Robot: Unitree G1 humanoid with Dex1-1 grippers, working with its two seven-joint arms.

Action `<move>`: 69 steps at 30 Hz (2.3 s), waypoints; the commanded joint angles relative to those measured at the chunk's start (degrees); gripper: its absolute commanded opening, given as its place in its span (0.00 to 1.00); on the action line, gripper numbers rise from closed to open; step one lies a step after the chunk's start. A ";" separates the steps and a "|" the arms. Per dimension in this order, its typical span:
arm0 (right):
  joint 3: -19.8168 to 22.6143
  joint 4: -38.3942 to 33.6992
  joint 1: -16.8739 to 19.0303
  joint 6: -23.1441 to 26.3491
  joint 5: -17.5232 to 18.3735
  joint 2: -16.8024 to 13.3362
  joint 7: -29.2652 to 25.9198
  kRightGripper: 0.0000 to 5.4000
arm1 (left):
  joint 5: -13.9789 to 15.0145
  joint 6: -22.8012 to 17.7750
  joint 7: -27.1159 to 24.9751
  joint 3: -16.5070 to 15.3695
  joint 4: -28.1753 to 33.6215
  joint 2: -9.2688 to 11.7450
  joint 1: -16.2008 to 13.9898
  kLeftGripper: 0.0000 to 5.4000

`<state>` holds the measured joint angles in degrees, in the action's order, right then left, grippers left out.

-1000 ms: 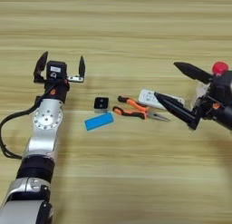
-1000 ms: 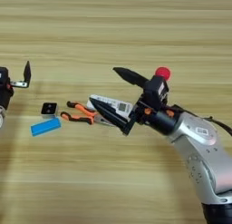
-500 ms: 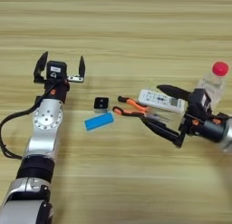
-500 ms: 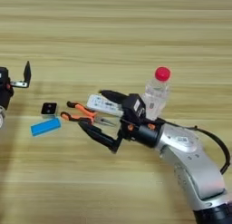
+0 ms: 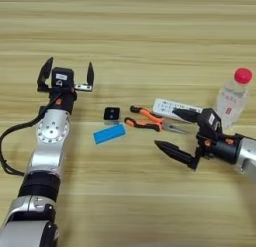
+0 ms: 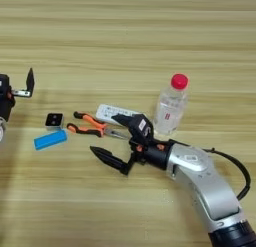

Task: Move the objects on the table

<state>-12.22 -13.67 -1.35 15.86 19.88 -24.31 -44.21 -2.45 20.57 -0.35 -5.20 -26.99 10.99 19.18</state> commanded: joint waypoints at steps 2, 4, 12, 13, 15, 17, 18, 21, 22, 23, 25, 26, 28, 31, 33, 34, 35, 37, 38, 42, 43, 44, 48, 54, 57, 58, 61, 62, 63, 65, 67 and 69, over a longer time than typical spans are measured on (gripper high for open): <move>-0.63 2.16 -1.70 2.62 -1.77 0.26 1.21 0.99 | -0.88 0.27 0.06 0.41 -0.44 0.49 0.99 1.00; -0.89 3.38 -2.13 2.75 -2.65 0.65 2.00 0.99 | -0.87 0.27 0.05 0.41 -0.44 0.50 0.99 1.00; -2.02 7.45 -3.43 2.14 -6.23 2.51 4.16 0.99 | -0.92 0.35 0.08 0.44 -0.55 0.46 1.06 1.00; -2.13 8.01 -3.57 1.89 -6.70 2.78 4.45 0.99 | -0.92 0.35 0.08 0.45 -0.56 0.46 1.06 1.00; -2.20 9.07 -3.95 1.73 -7.46 3.37 5.04 0.99 | -0.92 0.35 0.08 0.46 -0.56 0.44 1.07 1.00; -2.29 9.77 -4.29 1.76 -8.10 3.90 5.39 0.99 | -0.93 0.34 0.07 0.47 -0.56 0.43 1.07 1.00; -2.39 10.02 -4.44 1.77 -8.33 4.20 5.59 0.99 | -0.93 0.35 0.05 0.48 -0.56 0.43 1.08 1.00; -2.34 10.86 -4.81 1.76 -9.01 5.23 6.39 0.99 | -0.92 0.38 0.03 0.50 -0.57 0.43 1.05 1.00; -2.31 11.17 -4.95 1.81 -9.29 5.50 6.66 0.99 | -0.93 0.36 0.04 0.51 -0.52 0.42 1.03 1.00; -2.30 11.48 -5.08 1.76 -9.64 5.73 7.02 0.99 | -0.93 0.33 0.03 0.52 -0.49 0.42 1.01 1.00; -2.17 12.23 -5.38 1.72 -10.11 6.39 7.77 0.99 | -0.95 0.29 0.01 0.55 -0.45 0.40 1.01 1.00; -2.09 12.80 -5.59 1.49 -10.39 6.87 8.25 0.99 | -0.95 0.29 0.00 0.58 -0.49 0.39 1.04 1.00; -2.25 14.34 -6.07 0.59 -11.31 7.75 9.29 0.99 | -0.97 0.31 0.00 0.63 -0.62 0.37 1.12 1.00; -2.62 16.08 -6.41 -0.35 -12.23 8.36 9.65 0.99 | -0.96 0.38 0.07 0.79 -0.83 0.35 1.23 1.00; -2.63 16.62 -6.41 -0.69 -12.50 8.66 9.55 0.99 | -0.95 0.40 0.11 0.89 -0.91 0.34 1.28 1.00; -2.63 16.89 -6.44 -0.89 -12.61 8.79 9.55 0.99 | -0.94 0.41 0.13 0.93 -0.95 0.33 1.30 1.00; -2.61 17.12 -6.48 -0.90 -12.64 8.89 9.54 0.99 | -0.93 0.41 0.14 0.97 -1.00 0.33 1.34 1.00; -2.55 17.58 -6.64 -0.95 -12.68 9.06 9.51 0.99 | -0.89 0.43 0.17 1.08 -1.12 0.36 1.42 1.00; -2.54 17.93 -6.76 -1.05 -12.75 9.20 9.54 0.99 | -0.88 0.47 0.18 1.14 -1.23 0.35 1.47 1.00; -2.66 18.85 -7.00 -1.41 -13.09 9.69 9.70 0.99 | -0.89 0.60 0.20 1.24 -1.55 0.32 1.61 1.00; -2.73 19.02 -7.01 -1.54 -13.23 9.85 9.77 0.99 | -0.90 0.61 0.21 1.26 -1.59 0.31 1.63 1.00; -2.79 19.21 -7.04 -1.70 -13.38 10.00 9.83 0.99 | -0.90 0.63 0.22 1.27 -1.65 0.30 1.65 1.00; -2.87 19.88 -7.19 -2.38 -13.73 10.44 9.95 0.99 | -0.96 0.74 0.28 1.34 -1.91 0.24 1.77 1.00; -2.82 21.05 -7.37 -4.43 -14.55 11.46 10.68 0.99 | -1.05 0.96 0.38 1.44 -2.07 0.22 1.86 1.00; -3.11 21.27 -7.31 -4.52 -14.77 11.64 10.48 0.99 | -1.07 1.07 0.40 1.46 -2.13 0.23 1.87 1.00; -3.19 21.35 -7.34 -4.73 -14.94 11.71 10.53 0.99 | -1.08 1.11 0.41 1.47 -2.14 0.22 1.87 1.00; -3.26 21.70 -7.51 -5.30 -15.31 11.99 10.79 0.99 | -1.11 1.22 0.44 1.50 -2.22 0.22 1.91 1.00; -3.21 21.83 -7.56 -5.44 -15.39 12.12 10.86 0.99 | -1.12 1.25 0.46 1.50 -2.24 0.21 1.92 1.00; -3.16 21.94 -7.60 -5.57 -15.47 12.26 10.90 0.99 | -1.12 1.27 0.47 1.51 -2.26 0.21 1.93 1.00; -3.19 22.29 -7.67 -6.52 -15.81 12.58 11.09 0.99 | -1.15 1.33 0.52 1.53 -2.31 0.19 1.98 1.00; -3.48 22.79 -7.72 -8.33 -16.40 12.75 11.33 0.99 | -1.18 1.41 0.57 1.55 -2.39 0.16 2.03 1.00; -3.81 23.42 -7.78 -9.63 -17.20 12.82 11.60 0.99 | -1.19 1.48 0.60 1.56 -2.44 0.14 2.06 1.00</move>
<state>-15.70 9.02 -8.17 7.52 3.60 -11.44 -32.95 -2.50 21.68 -0.11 -4.01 -28.88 10.94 20.51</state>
